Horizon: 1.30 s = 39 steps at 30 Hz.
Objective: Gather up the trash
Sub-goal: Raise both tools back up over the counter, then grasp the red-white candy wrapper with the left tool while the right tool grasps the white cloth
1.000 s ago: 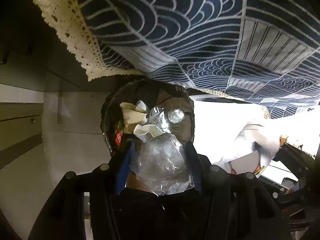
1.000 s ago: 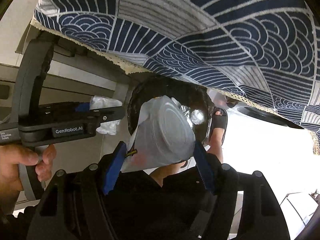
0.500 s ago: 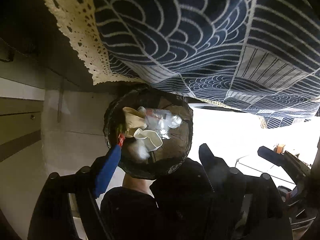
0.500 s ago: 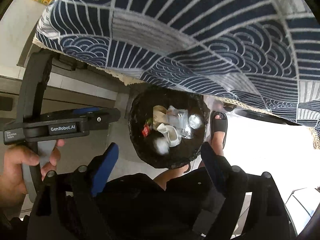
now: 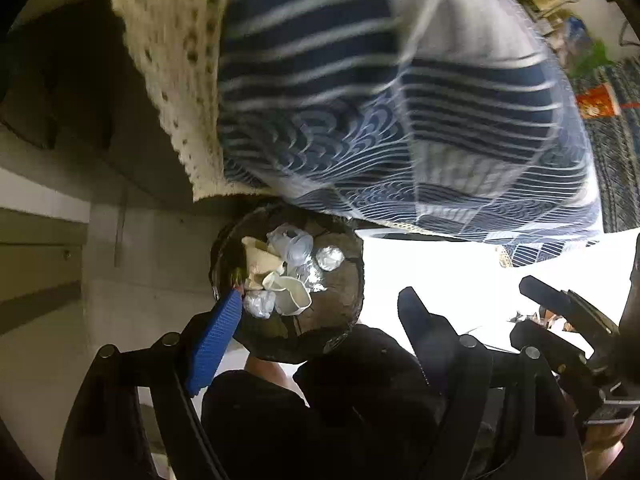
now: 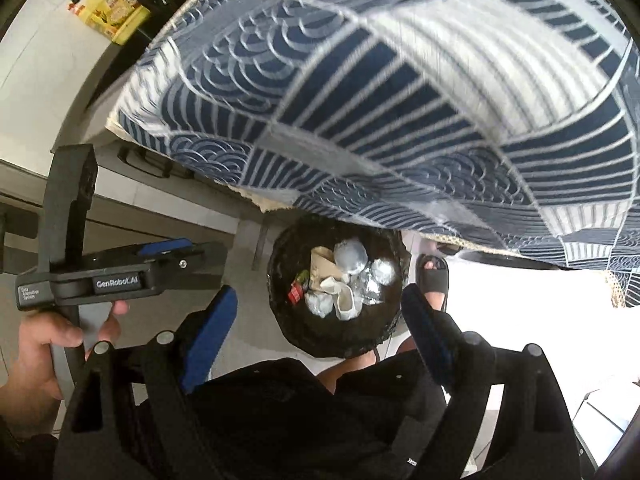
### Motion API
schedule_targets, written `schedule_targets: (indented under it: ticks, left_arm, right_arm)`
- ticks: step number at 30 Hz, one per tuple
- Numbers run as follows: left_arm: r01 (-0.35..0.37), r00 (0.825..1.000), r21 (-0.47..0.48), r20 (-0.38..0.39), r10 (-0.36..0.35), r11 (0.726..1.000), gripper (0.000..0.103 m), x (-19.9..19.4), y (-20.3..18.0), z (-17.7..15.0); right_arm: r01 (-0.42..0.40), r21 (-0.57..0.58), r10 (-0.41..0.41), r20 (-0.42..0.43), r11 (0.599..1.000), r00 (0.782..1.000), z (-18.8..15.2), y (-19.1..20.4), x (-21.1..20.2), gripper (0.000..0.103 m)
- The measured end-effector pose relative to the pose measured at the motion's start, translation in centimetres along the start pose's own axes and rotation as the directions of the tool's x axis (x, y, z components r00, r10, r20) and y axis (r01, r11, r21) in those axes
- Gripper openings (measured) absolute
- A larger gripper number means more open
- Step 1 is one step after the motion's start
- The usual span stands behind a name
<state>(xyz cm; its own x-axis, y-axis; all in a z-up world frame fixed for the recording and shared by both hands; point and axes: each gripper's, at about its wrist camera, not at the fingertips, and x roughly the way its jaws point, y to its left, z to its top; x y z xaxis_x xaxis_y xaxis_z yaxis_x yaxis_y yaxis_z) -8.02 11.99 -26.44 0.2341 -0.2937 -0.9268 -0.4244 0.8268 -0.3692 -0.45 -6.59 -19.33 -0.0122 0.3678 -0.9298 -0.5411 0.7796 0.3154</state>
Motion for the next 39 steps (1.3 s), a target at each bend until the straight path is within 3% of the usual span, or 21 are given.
schedule_targets:
  ticks: [11, 22, 34, 39]
  left_arm:
    - [0.018, 0.989, 0.087, 0.147, -0.031, 0.996, 0.078, -7.1, -2.1, 0.9]
    - [0.042, 0.969, 0.153, 0.233, -0.077, 0.987, 0.078, -11.2, -5.2, 2.8]
    - [-0.003, 0.938, 0.178, 0.340, -0.059, 0.984, 0.078, -15.2, -8.6, 8.0]
    - [-0.024, 0.931, 0.166, 0.363, -0.039, 0.986, 0.078, -15.5, -10.1, 10.6]
  right_arm:
    - [-0.003, -0.050, 0.011, 0.143, 0.999, 0.990, 1.3, 1.6, -5.6, 0.083]
    - [-0.007, -0.102, 0.031, 0.243, 0.995, 0.969, 3.6, 1.6, -10.2, 0.083]
    - [0.027, -0.142, 0.024, 0.345, 0.989, 0.938, 10.1, -1.1, -13.7, 0.083]
    - [0.030, -0.168, 0.031, 0.350, 0.985, 0.936, 13.7, -2.9, -14.1, 0.083]
